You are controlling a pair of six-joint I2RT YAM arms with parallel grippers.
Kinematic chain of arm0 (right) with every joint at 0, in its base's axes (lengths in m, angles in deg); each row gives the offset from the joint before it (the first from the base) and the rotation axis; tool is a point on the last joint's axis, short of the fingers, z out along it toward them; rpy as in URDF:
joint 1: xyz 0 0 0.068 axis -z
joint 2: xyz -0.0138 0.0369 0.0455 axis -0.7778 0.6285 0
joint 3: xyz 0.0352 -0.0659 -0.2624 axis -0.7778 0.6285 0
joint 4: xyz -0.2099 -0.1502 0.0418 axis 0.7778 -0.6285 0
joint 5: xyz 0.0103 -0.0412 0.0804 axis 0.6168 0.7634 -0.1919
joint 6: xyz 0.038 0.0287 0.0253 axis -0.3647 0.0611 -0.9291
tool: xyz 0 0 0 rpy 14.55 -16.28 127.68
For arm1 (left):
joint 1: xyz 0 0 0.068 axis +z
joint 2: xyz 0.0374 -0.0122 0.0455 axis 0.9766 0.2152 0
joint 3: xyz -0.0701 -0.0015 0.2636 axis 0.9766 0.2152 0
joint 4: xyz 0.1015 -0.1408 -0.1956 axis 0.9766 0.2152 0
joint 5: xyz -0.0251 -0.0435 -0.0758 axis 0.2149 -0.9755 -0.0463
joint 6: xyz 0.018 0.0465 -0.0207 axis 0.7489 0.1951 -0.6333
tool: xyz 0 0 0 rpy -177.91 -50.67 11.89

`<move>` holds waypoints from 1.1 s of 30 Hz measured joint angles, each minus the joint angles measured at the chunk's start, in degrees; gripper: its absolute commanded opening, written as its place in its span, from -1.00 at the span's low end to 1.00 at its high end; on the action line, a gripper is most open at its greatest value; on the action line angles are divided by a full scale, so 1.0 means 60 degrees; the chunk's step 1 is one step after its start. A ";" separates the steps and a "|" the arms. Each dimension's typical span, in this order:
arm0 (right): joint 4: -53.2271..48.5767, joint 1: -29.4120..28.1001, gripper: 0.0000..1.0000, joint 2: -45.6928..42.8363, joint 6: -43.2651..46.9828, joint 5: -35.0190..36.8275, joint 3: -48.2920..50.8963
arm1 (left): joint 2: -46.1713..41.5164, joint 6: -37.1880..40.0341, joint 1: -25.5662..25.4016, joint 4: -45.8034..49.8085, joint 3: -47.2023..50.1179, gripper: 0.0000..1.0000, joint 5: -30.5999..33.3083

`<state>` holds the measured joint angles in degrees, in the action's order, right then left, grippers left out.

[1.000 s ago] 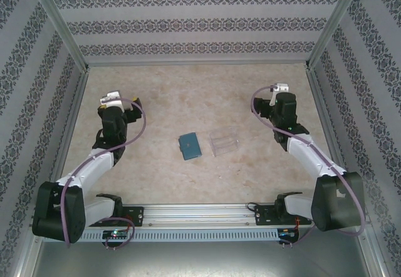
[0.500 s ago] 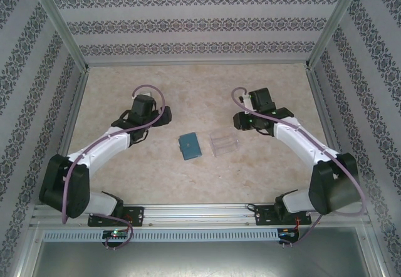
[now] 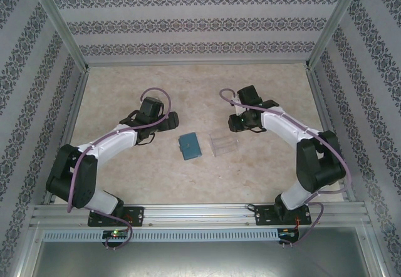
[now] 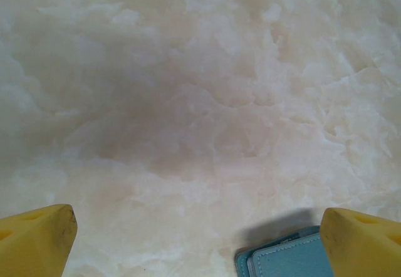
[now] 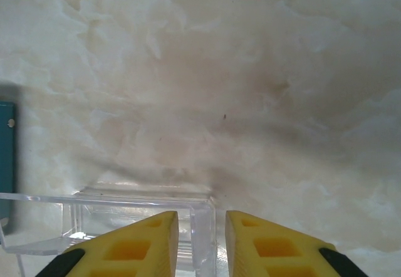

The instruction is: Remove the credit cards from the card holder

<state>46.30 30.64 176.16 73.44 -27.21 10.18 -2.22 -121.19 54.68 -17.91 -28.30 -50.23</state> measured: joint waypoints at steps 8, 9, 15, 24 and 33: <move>0.0025 0.0000 -0.52 0.0364 0.0004 -0.0011 -0.0047 | 0.0000 -0.0022 0.0000 0.0033 -0.0047 1.00 -0.0011; 0.0025 -0.0007 -0.55 0.0382 0.0004 -0.0015 -0.0051 | 0.0000 -0.0025 0.0000 0.0033 -0.0047 1.00 -0.0007; 0.0062 -0.0018 -0.58 0.0488 0.0004 -0.0117 -0.0124 | 0.0000 -0.0029 0.0000 0.0029 -0.0047 1.00 -0.0007; 0.0011 -0.0120 -0.55 0.0441 -0.0007 -0.0157 -0.0124 | 0.0000 -0.0098 0.0000 0.0029 -0.0047 1.00 -0.0011; -0.0182 -0.0142 -0.50 0.0153 -0.0033 -0.0259 -0.0102 | 0.0000 -0.0106 0.0000 0.0029 -0.0047 1.00 -0.0011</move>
<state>45.21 29.78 177.08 73.24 -28.77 9.57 -2.22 -121.83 54.68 -17.73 -28.58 -50.29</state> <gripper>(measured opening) 0.248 0.999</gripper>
